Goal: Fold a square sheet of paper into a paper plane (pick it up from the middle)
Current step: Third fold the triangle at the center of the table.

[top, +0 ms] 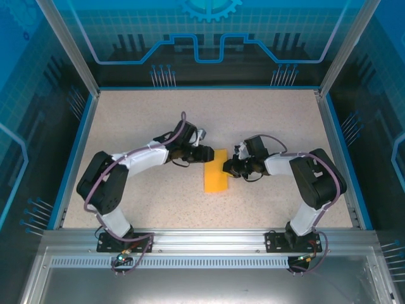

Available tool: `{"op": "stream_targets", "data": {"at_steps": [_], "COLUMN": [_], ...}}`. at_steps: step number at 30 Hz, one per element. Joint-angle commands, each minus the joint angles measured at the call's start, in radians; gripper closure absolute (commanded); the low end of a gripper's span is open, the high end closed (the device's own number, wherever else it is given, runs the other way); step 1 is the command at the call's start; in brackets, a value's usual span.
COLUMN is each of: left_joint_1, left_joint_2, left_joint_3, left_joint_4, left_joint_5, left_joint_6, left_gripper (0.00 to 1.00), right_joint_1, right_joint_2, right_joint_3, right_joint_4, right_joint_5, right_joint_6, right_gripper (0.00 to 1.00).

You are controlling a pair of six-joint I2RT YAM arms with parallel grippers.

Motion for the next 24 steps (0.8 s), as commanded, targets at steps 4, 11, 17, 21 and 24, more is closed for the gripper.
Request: {"op": "stream_targets", "data": {"at_steps": [4, 11, 17, 21, 24], "left_joint_1": [-0.204, -0.414, -0.517, -0.543, -0.547], "left_joint_2": [-0.103, -0.102, -0.030, 0.030, 0.058], "left_joint_3": [-0.088, -0.079, -0.028, 0.012, 0.026], "left_joint_4": [-0.068, -0.063, -0.098, -0.125, -0.128], "left_joint_5": [-0.237, -0.428, -0.588, -0.691, -0.733], "left_joint_6": [0.120, 0.157, 0.178, 0.166, 0.158], "left_gripper": [0.43, 0.39, 0.35, 0.35, 0.36], "right_joint_1": [-0.013, -0.013, -0.014, -0.013, -0.013], "right_joint_2": [-0.041, -0.018, -0.016, -0.013, -0.009], "right_joint_3": [-0.012, 0.002, 0.003, 0.006, 0.008], "right_joint_4": [0.023, 0.030, 0.025, 0.023, 0.024], "right_joint_5": [0.012, -0.008, -0.007, -0.012, -0.015], "right_joint_6": [0.053, 0.057, 0.052, 0.050, 0.048], "right_gripper": [0.88, 0.88, 0.88, 0.88, 0.88]}}
